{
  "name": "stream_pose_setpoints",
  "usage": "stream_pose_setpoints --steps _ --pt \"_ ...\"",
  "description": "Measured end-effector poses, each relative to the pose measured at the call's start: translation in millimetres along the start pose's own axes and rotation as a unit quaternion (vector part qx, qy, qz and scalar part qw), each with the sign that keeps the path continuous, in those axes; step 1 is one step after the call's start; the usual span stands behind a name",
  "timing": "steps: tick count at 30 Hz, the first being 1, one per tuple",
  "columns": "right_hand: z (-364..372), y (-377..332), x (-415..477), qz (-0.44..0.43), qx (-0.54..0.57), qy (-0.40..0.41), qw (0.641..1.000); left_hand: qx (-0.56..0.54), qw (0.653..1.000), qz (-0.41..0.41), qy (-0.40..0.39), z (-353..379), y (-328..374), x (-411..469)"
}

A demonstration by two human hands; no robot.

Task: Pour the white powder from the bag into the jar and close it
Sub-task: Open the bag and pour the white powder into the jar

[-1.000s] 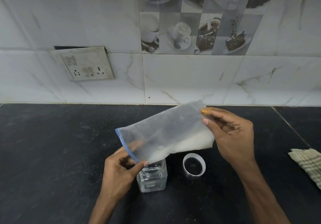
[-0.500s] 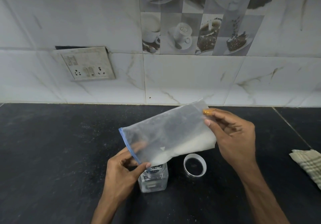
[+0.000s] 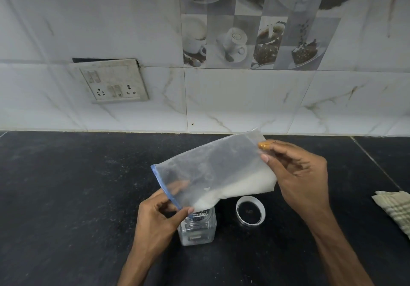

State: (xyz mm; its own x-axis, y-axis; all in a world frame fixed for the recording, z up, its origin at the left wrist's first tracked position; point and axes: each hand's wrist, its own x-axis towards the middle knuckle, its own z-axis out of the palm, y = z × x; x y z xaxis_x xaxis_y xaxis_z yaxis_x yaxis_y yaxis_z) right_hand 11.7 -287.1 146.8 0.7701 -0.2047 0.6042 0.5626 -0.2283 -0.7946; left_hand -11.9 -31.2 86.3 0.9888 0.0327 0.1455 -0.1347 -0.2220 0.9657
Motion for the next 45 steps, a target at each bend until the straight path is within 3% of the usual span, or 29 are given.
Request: stream_pose_setpoints --steps 45 --pt "1.4 1.9 0.1 0.003 0.005 0.020 1.000 0.002 1.000 0.012 0.013 1.6 -9.7 0.6"
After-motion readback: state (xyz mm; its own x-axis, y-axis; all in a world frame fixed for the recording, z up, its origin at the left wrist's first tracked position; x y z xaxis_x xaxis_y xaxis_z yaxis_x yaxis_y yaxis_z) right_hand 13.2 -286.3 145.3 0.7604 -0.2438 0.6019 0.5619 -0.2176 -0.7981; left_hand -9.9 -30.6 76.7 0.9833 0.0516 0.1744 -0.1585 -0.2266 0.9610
